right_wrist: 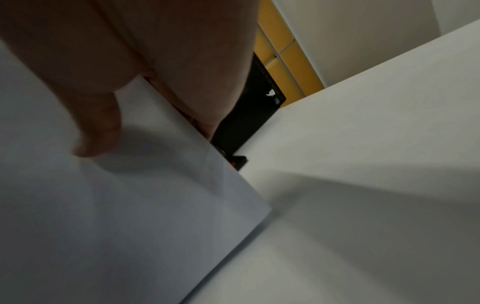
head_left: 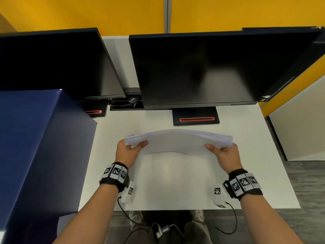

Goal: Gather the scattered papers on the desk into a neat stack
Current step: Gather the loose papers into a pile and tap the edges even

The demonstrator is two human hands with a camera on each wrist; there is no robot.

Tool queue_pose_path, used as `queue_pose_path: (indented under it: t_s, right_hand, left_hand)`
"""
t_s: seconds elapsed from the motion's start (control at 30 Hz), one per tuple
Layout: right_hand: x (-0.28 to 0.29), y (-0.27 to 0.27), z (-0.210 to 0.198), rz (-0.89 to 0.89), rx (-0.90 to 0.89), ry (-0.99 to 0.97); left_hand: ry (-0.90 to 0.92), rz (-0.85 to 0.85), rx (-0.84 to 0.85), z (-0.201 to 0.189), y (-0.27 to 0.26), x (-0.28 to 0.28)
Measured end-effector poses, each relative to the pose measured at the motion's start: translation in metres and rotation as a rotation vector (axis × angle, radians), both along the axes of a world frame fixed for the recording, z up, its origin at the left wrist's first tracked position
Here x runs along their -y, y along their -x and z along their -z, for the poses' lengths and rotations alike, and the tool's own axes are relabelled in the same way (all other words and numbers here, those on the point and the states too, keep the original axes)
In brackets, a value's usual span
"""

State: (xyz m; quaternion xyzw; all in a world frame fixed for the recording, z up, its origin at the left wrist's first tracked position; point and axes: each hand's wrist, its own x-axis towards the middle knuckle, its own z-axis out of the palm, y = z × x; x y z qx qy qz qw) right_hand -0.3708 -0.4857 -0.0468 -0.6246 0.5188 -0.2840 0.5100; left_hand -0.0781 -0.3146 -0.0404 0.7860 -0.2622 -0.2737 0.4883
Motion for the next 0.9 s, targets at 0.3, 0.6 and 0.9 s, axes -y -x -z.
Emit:
queue_pose_path:
  t_s: [0.3,0.6,0.9]
  right_hand:
    - [-0.014,-0.007,-0.006,0.123,0.294,-0.07]
    - [-0.005,-0.02,-0.01,0.246,0.367,-0.087]
    - [-0.002,0.0,-0.003,-0.019,0.031,0.044]
  left_hand:
    - [0.256,-0.211,-0.155,-0.013,0.024,0.006]
    - [0.25,-0.108,-0.137,-0.012,0.017,0.007]
    - [0.067,-0.046,-0.009,-0.005,0.003,0.005]
